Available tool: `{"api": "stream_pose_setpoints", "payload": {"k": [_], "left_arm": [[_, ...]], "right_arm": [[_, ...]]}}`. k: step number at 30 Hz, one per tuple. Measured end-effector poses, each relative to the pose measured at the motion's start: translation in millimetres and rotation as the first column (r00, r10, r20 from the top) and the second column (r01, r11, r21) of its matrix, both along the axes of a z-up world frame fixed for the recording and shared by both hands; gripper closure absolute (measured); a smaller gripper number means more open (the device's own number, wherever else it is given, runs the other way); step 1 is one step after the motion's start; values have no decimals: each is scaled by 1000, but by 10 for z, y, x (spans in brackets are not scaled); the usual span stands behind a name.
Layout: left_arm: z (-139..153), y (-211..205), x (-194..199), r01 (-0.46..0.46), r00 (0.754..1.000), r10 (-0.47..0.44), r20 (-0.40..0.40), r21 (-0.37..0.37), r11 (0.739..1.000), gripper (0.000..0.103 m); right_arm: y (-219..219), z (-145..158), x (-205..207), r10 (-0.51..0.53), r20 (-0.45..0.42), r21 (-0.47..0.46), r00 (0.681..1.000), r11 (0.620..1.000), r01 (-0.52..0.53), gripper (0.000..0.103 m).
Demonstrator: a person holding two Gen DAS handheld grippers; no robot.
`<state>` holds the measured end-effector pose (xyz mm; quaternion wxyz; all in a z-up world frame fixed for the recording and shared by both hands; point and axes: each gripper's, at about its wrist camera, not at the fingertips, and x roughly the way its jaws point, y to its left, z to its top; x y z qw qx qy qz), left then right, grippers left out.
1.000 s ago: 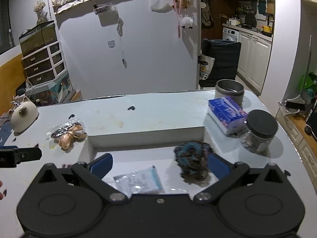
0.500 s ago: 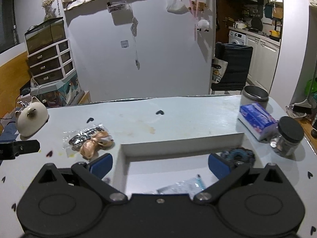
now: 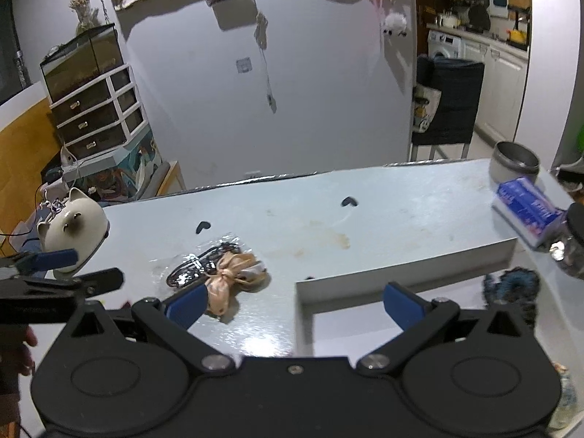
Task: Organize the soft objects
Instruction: 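Close the left tool on the clear bag of dark brown cords, then close the right tool on the peach satin bow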
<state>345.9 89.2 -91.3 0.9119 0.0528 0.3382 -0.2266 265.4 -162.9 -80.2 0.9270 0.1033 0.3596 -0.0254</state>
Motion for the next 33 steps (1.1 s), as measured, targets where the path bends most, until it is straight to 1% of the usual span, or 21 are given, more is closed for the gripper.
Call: {"api": "stream_pose_setpoints", "payload": {"k": [1,4,9,11,16,21,23,25,27,29,33], "left_arm": [[-40,3,73,19,1000,-19,-4,3,1000,9],[-159,-5,268,69,997,-69,-19,13,998,17],[-370,-63,570,148,989,-147,-31,40,988,21],[-463,-102,700,178,984,-176,-41,52,983,26],[-711,-204,982,248,967,-241,-85,82,965,35],[-949,-285,1100,311,946,-295,-130,126,942,37],[-1020,-274,1103,312,945,-293,-148,122,942,41],[-1076,-251,1079,305,945,-285,-162,115,946,43],[-1106,-221,1033,283,950,-263,-168,109,953,43],[-1114,-184,973,250,958,-231,-168,106,962,44],[-1105,-117,816,165,973,-147,-181,90,982,46]], "right_arm": [[31,-15,65,6,-8,7,1000,1000,-6,0],[127,-53,227,21,-23,14,1000,1000,-21,8],[250,-129,468,61,-26,2,998,998,-61,9],[272,-172,554,84,-33,2,996,996,-84,12],[273,-295,788,97,-74,72,993,993,-92,22],[317,-415,973,86,-109,115,990,991,-73,24],[343,-466,1041,86,-120,122,989,990,-72,25],[372,-530,1110,85,-135,134,987,989,-67,26],[406,-608,1183,82,-156,158,984,986,-57,28],[438,-684,1251,75,-181,186,981,982,-41,33],[491,-857,1404,50,-237,245,970,969,10,39]]}}
